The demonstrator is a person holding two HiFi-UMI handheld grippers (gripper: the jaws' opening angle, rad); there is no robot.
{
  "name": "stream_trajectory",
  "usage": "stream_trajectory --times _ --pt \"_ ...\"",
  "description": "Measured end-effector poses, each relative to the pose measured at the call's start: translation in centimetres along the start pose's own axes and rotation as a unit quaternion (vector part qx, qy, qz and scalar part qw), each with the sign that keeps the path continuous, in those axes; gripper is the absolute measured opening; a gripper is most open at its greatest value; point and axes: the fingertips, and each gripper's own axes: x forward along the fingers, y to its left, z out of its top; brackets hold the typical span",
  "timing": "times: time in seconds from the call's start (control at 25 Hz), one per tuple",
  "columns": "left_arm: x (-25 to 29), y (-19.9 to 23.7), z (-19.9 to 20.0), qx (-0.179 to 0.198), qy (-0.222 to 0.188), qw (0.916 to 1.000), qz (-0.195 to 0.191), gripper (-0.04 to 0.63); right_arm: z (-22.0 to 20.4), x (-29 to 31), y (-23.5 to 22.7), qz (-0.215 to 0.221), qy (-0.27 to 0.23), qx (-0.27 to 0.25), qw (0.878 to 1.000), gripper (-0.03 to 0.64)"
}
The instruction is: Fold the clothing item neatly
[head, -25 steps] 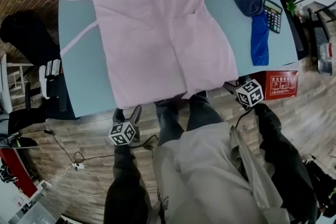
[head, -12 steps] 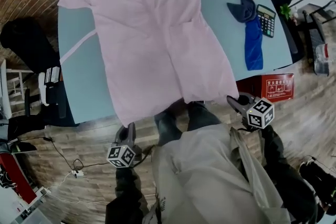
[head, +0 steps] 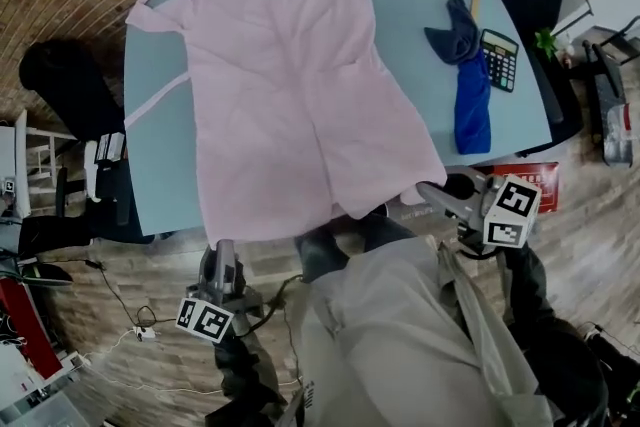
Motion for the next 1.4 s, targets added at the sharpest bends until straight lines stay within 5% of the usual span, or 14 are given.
stream_trajectory --times 0.2,0.4,0.6,0.84,0.96,1.08,1.16,1.28,1.4 --pt "2.2 -2.5 3.7 -0.093 -0.071 0.9925 -0.037 0.018 4.6 2.0 0.7 0.042 -0.035 0.057 0.997 0.02" --pt "6.1 -4.7 7.7 -0.188 -0.092 0.9739 -0.088 0.018 8.2 5.7 2.1 0.054 -0.024 0.053 0.997 0.02" --pt "10.8 -1.2 13.3 -0.235 -0.098 0.9633 -0.086 0.018 13.4 9.6 -0.9 0.017 -0.059 0.097 0.993 0.02" --pt "20.9 8.0 18.5 -0.28 -0.091 0.9522 -0.082 0.018 18.6 13.9 -12.5 -0.072 -0.13 0.162 0.975 0.02" --pt "25.8 12.6 16.4 -0.288 -0.032 0.9553 -0.059 0.03 15.6 16.2 -19.1 -0.131 -0.089 0.22 0.962 0.036" --pt "26.7 14.7 11.4 -0.319 0.067 0.9449 -0.033 0.261 8.4 16.4 -21.2 -0.194 0.025 0.272 0.942 0.158" --pt "25.1 14.8 9.2 -0.329 0.111 0.9372 -0.029 0.338 4.8 15.6 -19.6 -0.189 0.06 0.282 0.939 0.183" --pt "22.2 12.8 6.7 -0.326 0.167 0.9294 -0.042 0.344 2.6 14.5 -15.5 -0.16 0.055 0.301 0.938 0.183" --pt "22.4 10.0 3.6 -0.25 0.237 0.9364 -0.066 0.344 2.5 17.1 -11.7 -0.125 0.065 0.294 0.946 0.184"
